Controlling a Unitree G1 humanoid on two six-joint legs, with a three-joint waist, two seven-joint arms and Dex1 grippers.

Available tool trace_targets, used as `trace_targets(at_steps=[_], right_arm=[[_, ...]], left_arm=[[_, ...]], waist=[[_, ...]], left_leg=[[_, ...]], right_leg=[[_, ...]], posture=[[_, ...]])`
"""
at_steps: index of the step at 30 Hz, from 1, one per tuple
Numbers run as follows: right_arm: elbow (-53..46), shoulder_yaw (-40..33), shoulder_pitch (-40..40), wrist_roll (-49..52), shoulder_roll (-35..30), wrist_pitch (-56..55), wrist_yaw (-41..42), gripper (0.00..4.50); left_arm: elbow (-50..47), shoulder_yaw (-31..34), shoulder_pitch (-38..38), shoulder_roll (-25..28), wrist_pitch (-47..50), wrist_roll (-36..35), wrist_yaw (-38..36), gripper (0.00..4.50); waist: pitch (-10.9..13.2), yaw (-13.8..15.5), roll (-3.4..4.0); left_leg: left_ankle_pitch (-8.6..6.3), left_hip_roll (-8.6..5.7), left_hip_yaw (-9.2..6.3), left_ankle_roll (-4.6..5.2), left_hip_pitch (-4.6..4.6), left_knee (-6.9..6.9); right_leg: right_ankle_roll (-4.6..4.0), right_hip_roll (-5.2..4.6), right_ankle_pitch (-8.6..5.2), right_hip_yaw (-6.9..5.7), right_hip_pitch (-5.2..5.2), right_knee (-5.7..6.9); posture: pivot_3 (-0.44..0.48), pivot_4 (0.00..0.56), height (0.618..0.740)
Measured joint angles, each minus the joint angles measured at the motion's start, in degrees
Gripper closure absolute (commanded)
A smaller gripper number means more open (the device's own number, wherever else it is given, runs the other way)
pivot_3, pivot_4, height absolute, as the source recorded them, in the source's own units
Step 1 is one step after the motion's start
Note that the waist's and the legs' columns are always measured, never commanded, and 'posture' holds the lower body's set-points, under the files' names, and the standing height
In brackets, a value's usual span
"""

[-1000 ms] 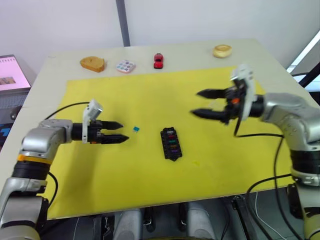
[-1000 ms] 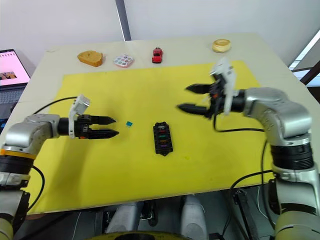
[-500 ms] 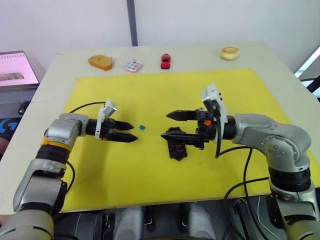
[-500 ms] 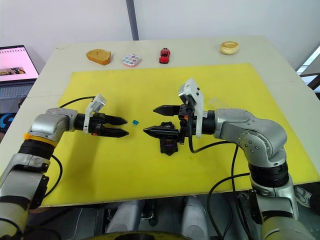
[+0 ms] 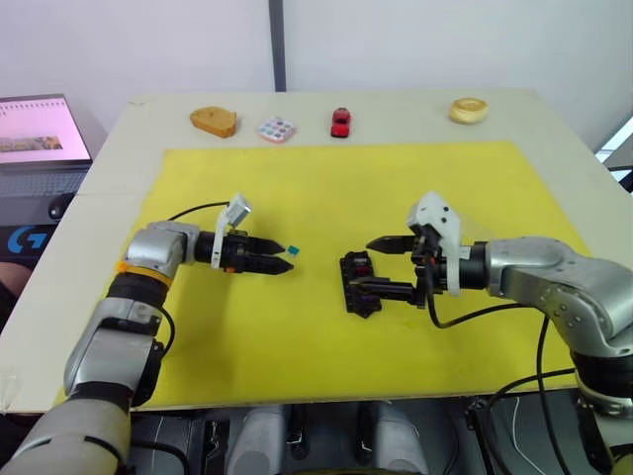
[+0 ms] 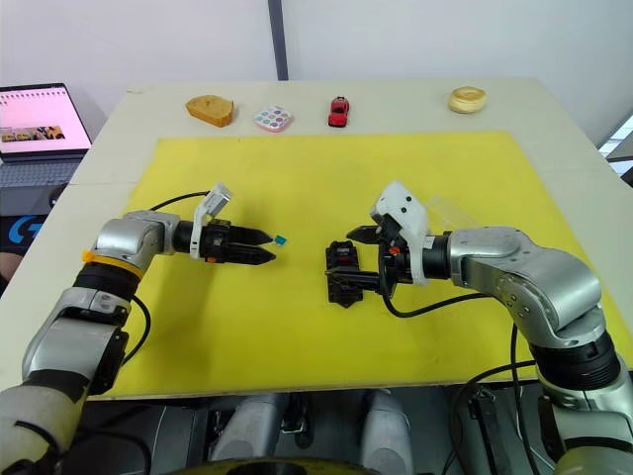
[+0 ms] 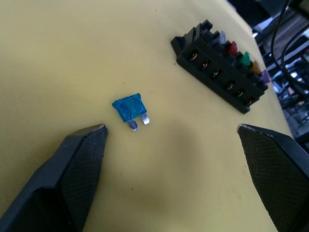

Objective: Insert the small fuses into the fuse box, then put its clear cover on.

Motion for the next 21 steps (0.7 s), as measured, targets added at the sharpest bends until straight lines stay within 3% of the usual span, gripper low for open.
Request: trace_targets(at_steps=[12, 15, 21], right_arm=[[-0.07, -0.15, 0.09, -0.36, 0.05, -0.38, -0.57, 0.08], [-0.24, -0.25, 0.41, -0.35, 0.04, -0.38, -0.88, 0.00], [-0.64, -0.34, 0.89, -0.41, -0.10, -0.56, -1.19, 0.00]], left_arm=[[-0.15, 0.18, -0.80, -3.55, 1.60, 0.65, 0.23, 0.00], [-1.03, 0.32, -0.38, -4.31, 2.25, 0.62, 1.14, 0.79], [0.94, 2.67, 0.55, -6.44, 4.42, 0.10, 4.14, 3.81]], waist=[[0.00, 0.81, 0.00], [0.00, 1.09, 0.00], [0.00, 0.98, 0.00]], left_leg=[[-0.06, -0.21, -0.01, 0.09, 0.00, 0.02], [-0.07, -0.22, -0.01, 0.11, 0.00, 0.02], [-0.14, -0.22, -0.01, 0.22, 0.00, 0.02]], right_leg=[[0.01, -0.35, 0.01, -0.14, 0.11, -0.08], [0.02, -0.36, 0.01, -0.15, 0.12, -0.09], [0.18, -0.34, 0.08, -0.30, 0.11, -0.11]], posture=[[0.000, 0.150, 0.740], [0.000, 0.150, 0.740], [0.000, 0.150, 0.740]])
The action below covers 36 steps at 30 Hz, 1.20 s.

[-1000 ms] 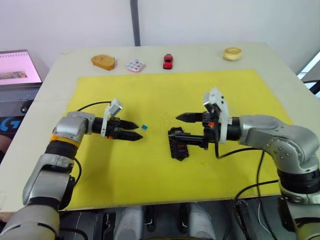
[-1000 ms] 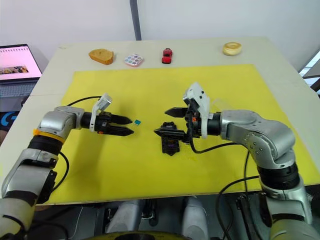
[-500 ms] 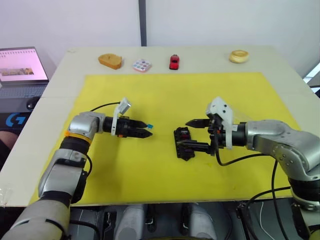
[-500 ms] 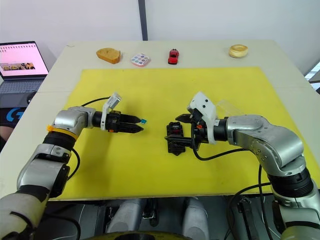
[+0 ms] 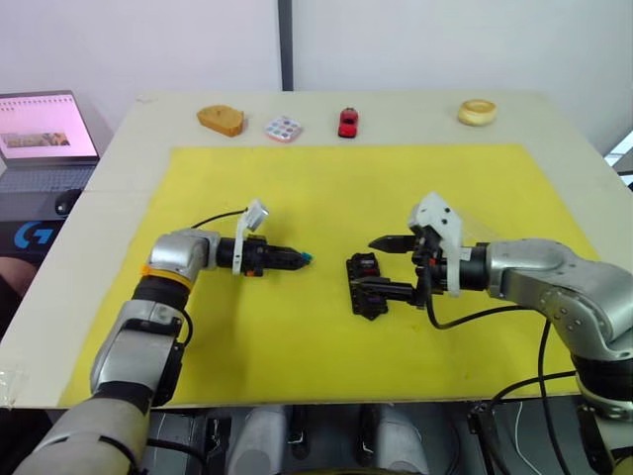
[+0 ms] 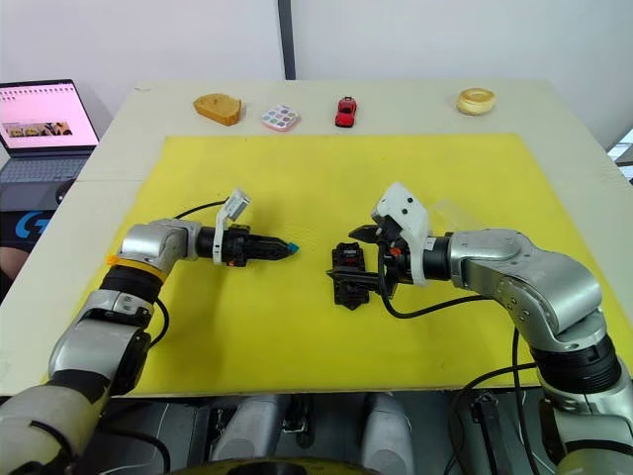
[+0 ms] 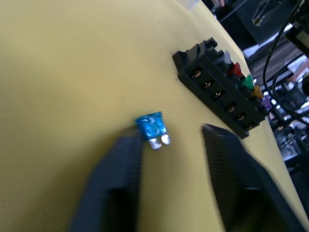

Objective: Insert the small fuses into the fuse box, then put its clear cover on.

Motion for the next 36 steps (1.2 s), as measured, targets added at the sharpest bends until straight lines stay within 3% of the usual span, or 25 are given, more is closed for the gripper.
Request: trace_targets(at_steps=[1, 2, 14, 20, 27, 36], right_arm=[[0.00, -0.02, 0.12, -0.05, -0.08, -0.03, -0.02, 0.00], [0.00, -0.03, 0.28, -0.13, -0.20, -0.07, -0.04, 0.00], [0.96, -1.47, 0.25, -0.03, -0.13, 0.25, -0.73, 0.00], [7.59, -3.38, -7.69, 4.11, 1.31, 7.15, -1.32, 0.00], [16.62, -1.54, -14.45, 2.69, 1.52, 2.92, 6.38, 0.00], [28.46, 1.23, -26.65, 2.04, 4.71, -0.43, 17.22, 0.00]], left_arm=[[0.04, 0.03, 0.21, -0.18, 0.05, -0.16, 0.04, 4.30], [0.02, 0.04, 0.33, -0.37, 0.10, -0.23, 0.02, 4.42], [-9.90, 5.78, 6.90, 0.68, 5.04, -4.77, 4.29, 4.42], [-25.60, 13.06, 12.42, -0.06, 11.76, -12.69, 12.93, 4.42], [-47.00, 20.23, 18.88, 0.50, 17.29, -21.80, 24.04, 4.42], [-62.01, 26.77, 22.86, 7.43, 19.32, -29.95, 33.43, 4.42]], waist=[[0.00, 0.00, 0.00], [0.00, 0.00, 0.00], [-0.01, -1.47, 0.02], [0.03, -2.29, -0.02], [0.04, -3.44, -0.01], [0.05, -4.14, 0.00]], left_leg=[[0.00, 0.00, 0.00, 0.00, 0.00, 0.00], [0.00, 0.00, -0.01, 0.00, 0.00, 0.00], [0.01, 0.05, -0.04, -0.02, -0.01, -0.02], [0.04, 0.09, -0.15, -0.07, -0.19, -0.02], [0.06, 0.09, -0.17, -0.10, -0.17, -0.05], [0.07, 0.15, -0.19, -0.14, -0.16, -0.07]], right_leg=[[0.00, -0.02, 0.00, -0.08, 0.00, 0.00], [0.00, -0.02, 0.00, -0.13, 0.01, 0.01], [0.12, -0.08, 0.05, -0.24, 0.13, 0.02], [0.13, -0.10, 0.06, -0.30, 0.11, 0.04], [0.19, 0.08, 0.04, -0.36, 0.16, 0.06], [0.21, 0.24, 0.02, -0.34, 0.20, 0.05]], posture=[[0.000, 0.150, 0.740], [0.000, 0.150, 0.740], [0.000, 0.150, 0.740], [0.000, 0.150, 0.740], [0.000, 0.150, 0.740], [0.000, 0.150, 0.740]])
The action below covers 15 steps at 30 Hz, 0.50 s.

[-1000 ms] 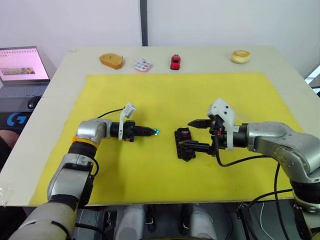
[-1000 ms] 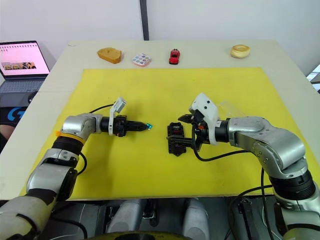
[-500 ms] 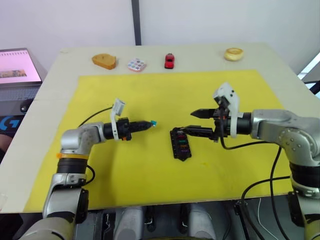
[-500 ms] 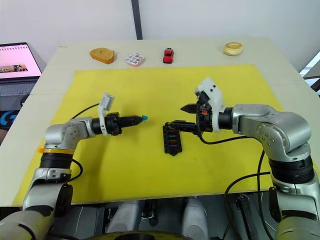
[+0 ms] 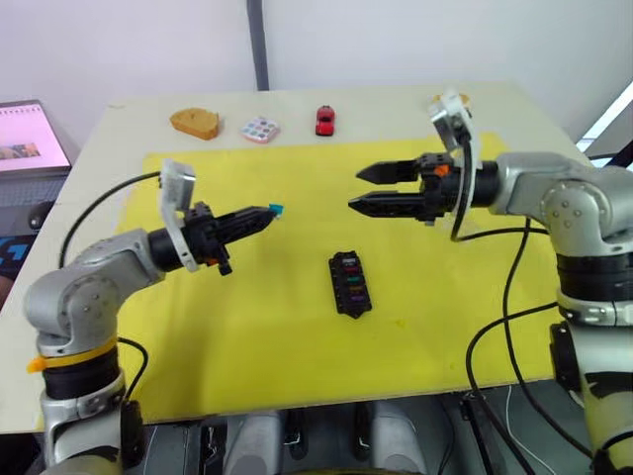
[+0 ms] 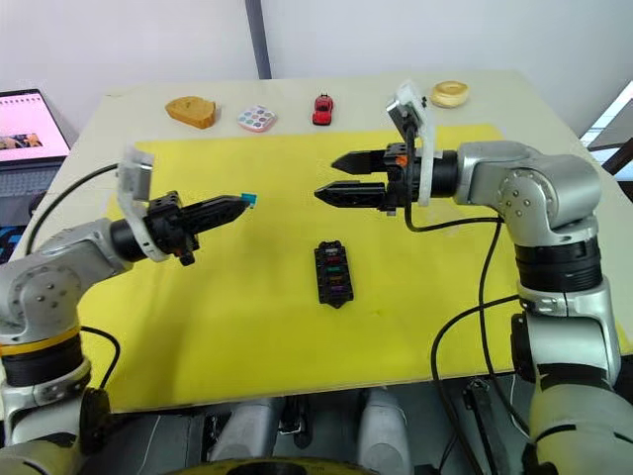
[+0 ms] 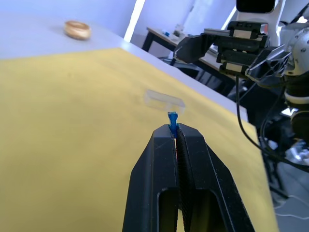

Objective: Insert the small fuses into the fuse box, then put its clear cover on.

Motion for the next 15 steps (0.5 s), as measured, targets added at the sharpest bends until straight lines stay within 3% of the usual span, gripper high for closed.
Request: trace_targets(at_steps=[8, 15], right_arm=[[6.42, 2.77, -4.81, -2.95, 2.20, -2.69, 6.55, 0.00], [7.59, 3.26, -6.48, -3.68, 3.78, -2.56, 9.20, 0.00]], left_arm=[[-4.19, 1.67, 4.06, 4.82, -0.03, -4.62, 3.50, 4.42], [-1.94, 0.36, 3.19, 9.15, -2.66, -5.04, 1.21, 4.42]], waist=[[0.01, -0.02, 0.01], [0.02, -0.02, 0.02]], left_leg=[[0.05, 0.07, -0.01, -0.10, -0.01, -0.02], [0.10, 0.09, -0.01, -0.25, -0.01, -0.15]], right_leg=[[-0.01, 0.12, -0.01, 0.02, -0.02, -0.01], [-0.02, 0.17, -0.02, 0.05, -0.12, 0.00]], posture=[[0.000, 0.150, 0.740], [0.000, 0.150, 0.740]])
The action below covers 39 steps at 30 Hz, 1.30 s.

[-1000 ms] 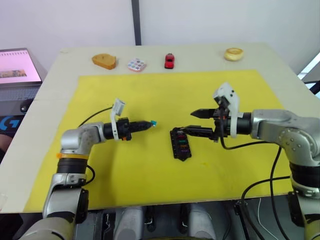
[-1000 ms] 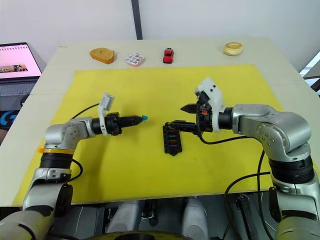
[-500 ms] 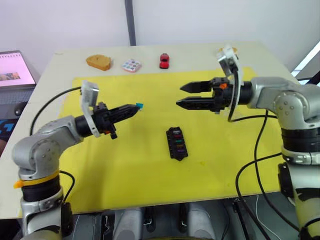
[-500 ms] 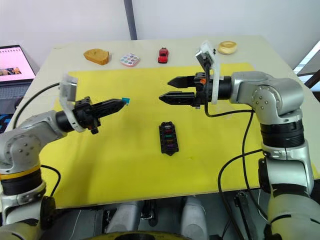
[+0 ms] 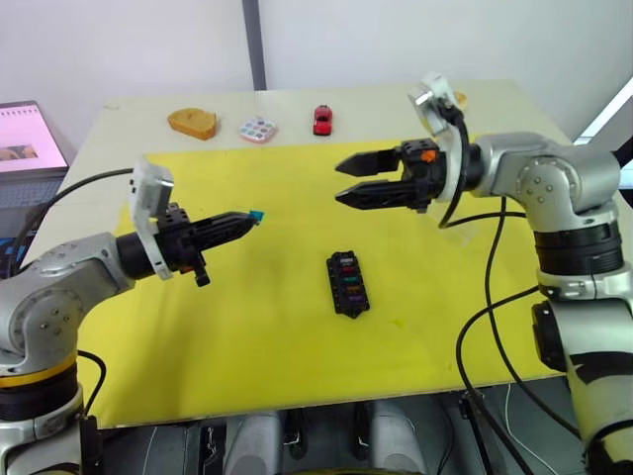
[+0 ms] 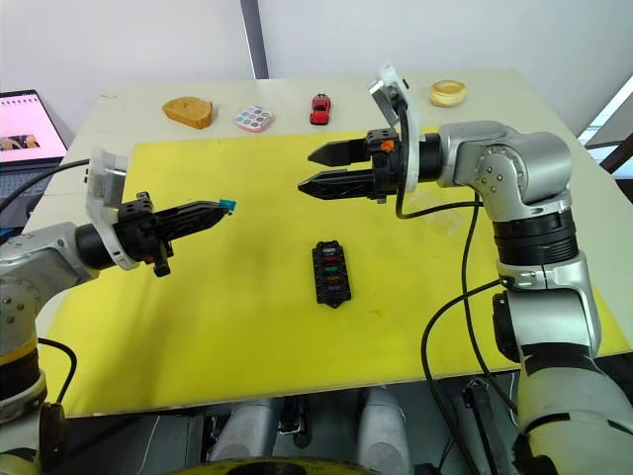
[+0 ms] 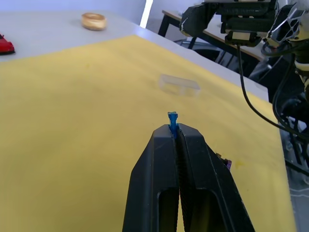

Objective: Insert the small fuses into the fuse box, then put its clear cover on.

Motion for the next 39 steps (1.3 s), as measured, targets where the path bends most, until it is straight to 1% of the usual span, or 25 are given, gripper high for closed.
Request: trace_targets(at_steps=[6, 16, 19, 22, 39], right_arm=[[-0.93, -0.08, -0.50, 1.08, 1.39, 2.67, 0.50, 0.00], [-2.51, -0.13, -1.28, 2.35, 2.78, 5.44, 0.54, 0.00], [-2.69, 0.13, -1.22, 2.08, 2.85, 5.19, 0.72, 0.82], [-4.21, 1.03, -0.52, 1.57, 2.84, 4.37, 1.36, 2.24], [-4.38, 2.93, 0.39, -1.12, 4.69, 1.76, 1.38, 2.24]], left_arm=[[3.31, -4.71, -3.03, 1.38, -2.95, 0.92, -3.03, 4.42], [3.40, -10.46, -5.85, 1.70, -7.56, 3.51, -6.07, 4.42], [3.40, -11.16, -6.48, 1.70, -8.37, 4.17, -6.23, 4.50], [3.30, -11.90, -7.81, 1.68, -8.37, 4.14, -6.18, 4.50], [2.53, -11.90, -9.79, 1.42, -6.96, -0.77, -3.35, 4.50]], waist=[[0.00, -0.09, 0.00], [0.00, -0.11, 0.01], [0.00, -0.03, 0.01], [0.00, -0.03, 0.01], [0.00, -0.08, 0.01]], left_leg=[[0.01, 0.08, 0.02, -0.13, -0.02, -0.06], [0.04, 0.13, 0.03, -0.21, -0.02, -0.09], [0.04, 0.13, 0.03, -0.21, -0.03, -0.09], [0.04, 0.13, 0.03, -0.21, -0.04, -0.09], [0.05, 0.14, 0.02, -0.21, -0.02, -0.08]], right_leg=[[0.00, 0.06, 0.00, 0.02, -0.11, 0.02], [0.01, 0.11, 0.01, 0.02, -0.14, 0.06], [0.01, 0.11, 0.01, 0.01, -0.16, 0.07], [0.01, 0.11, 0.01, 0.01, -0.15, 0.07], [0.02, 0.16, 0.01, 0.01, -0.09, 0.08]], posture=[[0.000, 0.150, 0.740], [0.000, 0.150, 0.740], [0.000, 0.150, 0.740], [0.000, 0.150, 0.740], [0.000, 0.150, 0.740]])
